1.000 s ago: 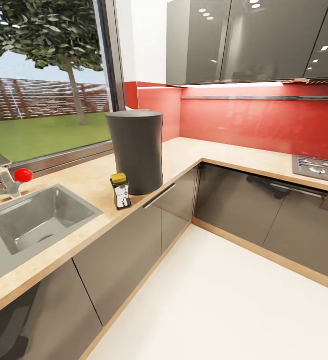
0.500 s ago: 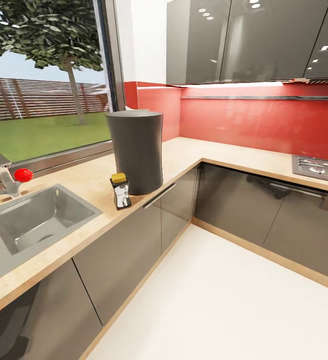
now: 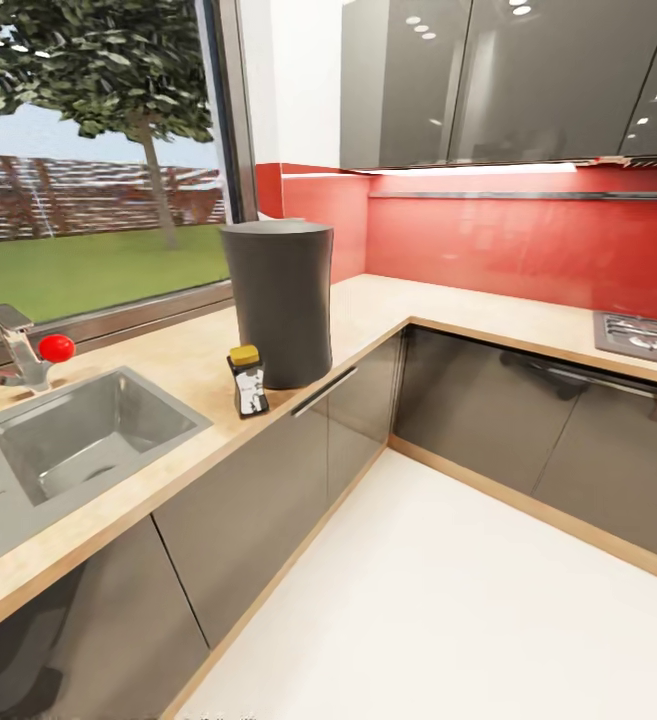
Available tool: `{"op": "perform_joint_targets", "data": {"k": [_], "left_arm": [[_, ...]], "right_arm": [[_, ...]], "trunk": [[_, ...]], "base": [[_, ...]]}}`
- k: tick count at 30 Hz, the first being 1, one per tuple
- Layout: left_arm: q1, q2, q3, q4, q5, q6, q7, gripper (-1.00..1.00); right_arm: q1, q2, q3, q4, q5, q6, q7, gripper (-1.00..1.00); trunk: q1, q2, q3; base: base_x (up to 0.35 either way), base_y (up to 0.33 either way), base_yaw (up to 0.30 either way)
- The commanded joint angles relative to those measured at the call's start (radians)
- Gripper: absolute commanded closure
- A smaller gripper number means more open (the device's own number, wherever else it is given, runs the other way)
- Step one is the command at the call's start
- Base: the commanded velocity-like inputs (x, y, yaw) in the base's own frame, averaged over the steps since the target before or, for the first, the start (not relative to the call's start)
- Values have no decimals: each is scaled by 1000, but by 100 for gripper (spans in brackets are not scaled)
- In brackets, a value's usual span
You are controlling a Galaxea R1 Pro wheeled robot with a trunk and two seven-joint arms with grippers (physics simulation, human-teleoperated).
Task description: Set up a coffee station on the kitchen countertop: keep the coffee maker on the countertop, move the bottle of coffee from the kitchen shelf to the counter next to the coffee maker, place a paper coffee filter on top of the coffee maker, put the saucer next to the coffee maker with the coffee cup on the saucer, and place the electric kettle next to the coffee maker.
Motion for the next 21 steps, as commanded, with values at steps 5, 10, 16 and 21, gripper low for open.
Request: {"op": "perform_joint_targets", "data": {"k": [5,10,16,21], "left_arm": [[0,1,-5,-1,4,-6,1,-100],[0,1,-5,-1,4,-6,1,-100],[0,1,-5,-1,5,-6,2,-100],[0,1,-5,-1,5,-6,3,-100]], "right_arm": [[-1,0,4,1,0,-3,0,-100],[-1,0,4,1,0,-3,0,-100],[-1,0,4,1,0,-3,0,-100],[-1,0,4,1,0,-3,0,-100]], "trunk": [[0,0,-1],[0,0,-1],[0,0,-1],[0,0,-1]], "base": [[0,0,239],[0,-46,162],[1,-264,18],[47,-298,3]]}}
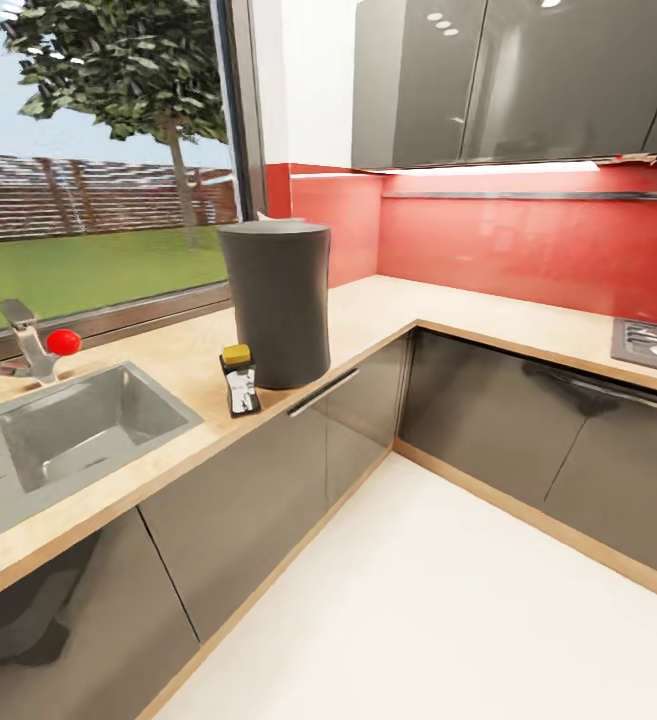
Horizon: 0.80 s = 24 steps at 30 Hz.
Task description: Set up a coffee station on the kitchen countertop: keep the coffee maker on the countertop, move the bottle of coffee from the kitchen shelf to the counter next to the coffee maker, place a paper coffee filter on top of the coffee maker, put the saucer next to the coffee maker with the coffee cup on the saucer, and place the electric kettle next to the coffee maker.
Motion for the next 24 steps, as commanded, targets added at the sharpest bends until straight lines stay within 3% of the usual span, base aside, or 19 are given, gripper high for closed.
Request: {"op": "perform_joint_targets", "data": {"k": [1,16,24], "left_arm": [[0,1,-5,-1,4,-6,2,-100],[0,1,-3,-1,4,-2,7,-100],[0,1,-3,-1,3,-2,7,-100]], "right_arm": [[0,0,4,1,0,-3,0,-100],[0,2,4,2,0,-3,0,-100],[0,2,4,2,0,-3,0,-100]], "trunk": [[0,0,-1],[0,0,-1],[0,0,-1]], "base": [[89,-298,1],[214,-237,7],[243,-221,161]]}}
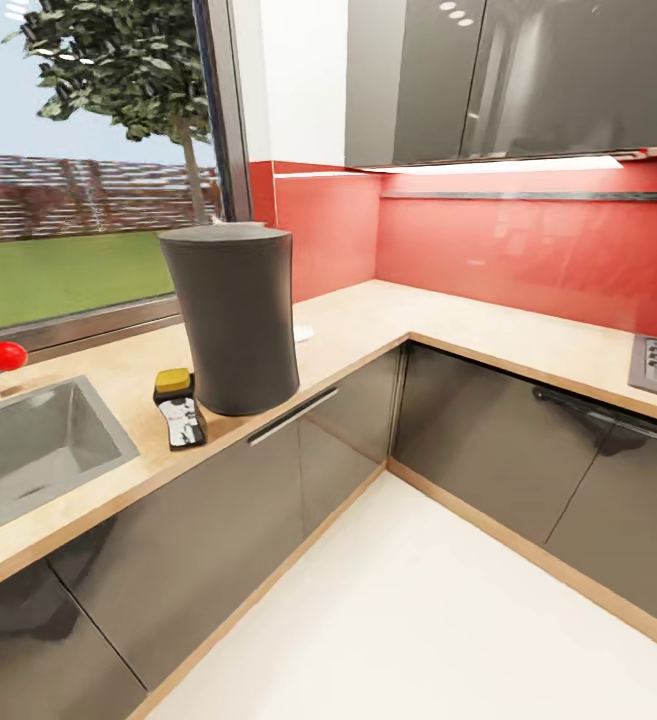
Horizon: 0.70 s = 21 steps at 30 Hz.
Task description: Set up a coffee station on the kitchen countertop: keep the coffee maker on the countertop, move the bottle of coffee from the kitchen shelf to the counter next to the coffee maker, place a paper coffee filter on top of the coffee maker, put the saucer next to the coffee maker with the coffee cup on the saucer, and place the electric kettle next to the coffee maker.
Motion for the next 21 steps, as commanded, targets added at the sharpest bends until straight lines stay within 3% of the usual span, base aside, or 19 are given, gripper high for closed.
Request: {"op": "perform_joint_targets", "data": {"k": [1,11,21], "left_arm": [[0,1,-5,-1,4,-6,1,-100],[0,1,-5,-1,4,-6,1,-100],[0,0,-12,-2,4,-6,2,-100]], "right_arm": [[0,0,4,1,0,-3,0,-100],[0,1,4,1,0,-3,0,-100],[0,4,6,1,3,-1,0,-100]], "trunk": [[0,0,-1],[0,0,-1],[0,0,-1]], "base": [[215,-238,249],[193,-250,265],[15,-119,235]]}}
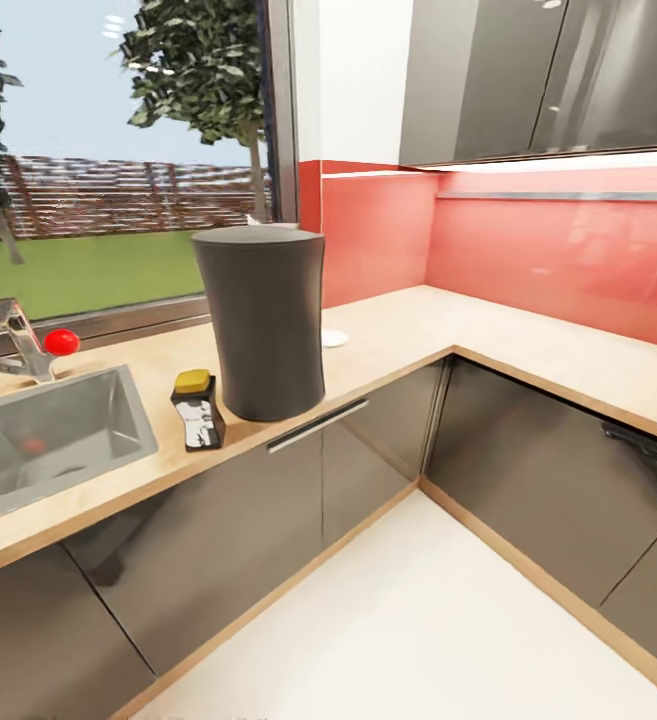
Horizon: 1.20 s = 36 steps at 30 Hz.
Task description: Set up a coffee station on the kitchen countertop: keep the coffee maker on the countertop, move the bottle of coffee from the kitchen shelf to the counter next to the coffee maker, place a paper coffee filter on top of the coffee maker, put the saucer next to the coffee maker with the coffee cup on the saucer, and place the electric kettle next to the coffee maker.
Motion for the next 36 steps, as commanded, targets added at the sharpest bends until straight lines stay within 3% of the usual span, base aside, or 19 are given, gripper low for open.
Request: {"op": "perform_joint_targets", "data": {"k": [1,17,26,36], "left_arm": [[0,1,-7,-1,5,-6,2,-100],[0,1,-12,-1,4,-6,2,-100],[0,0,-12,-1,4,-4,1,-100],[0,0,-9,-1,4,5,2,-100]], "right_arm": [[0,0,4,1,2,-3,0,-100],[0,1,4,1,9,-2,-1,-100],[0,3,4,1,9,-2,-1,-100],[0,3,4,1,9,-2,-2,-100]], "trunk": [[0,0,-1],[0,0,-1],[0,0,-1],[0,0,-1]], "base": [[-61,-225,70],[-18,-292,30],[0,-288,244],[0,-45,271]]}}
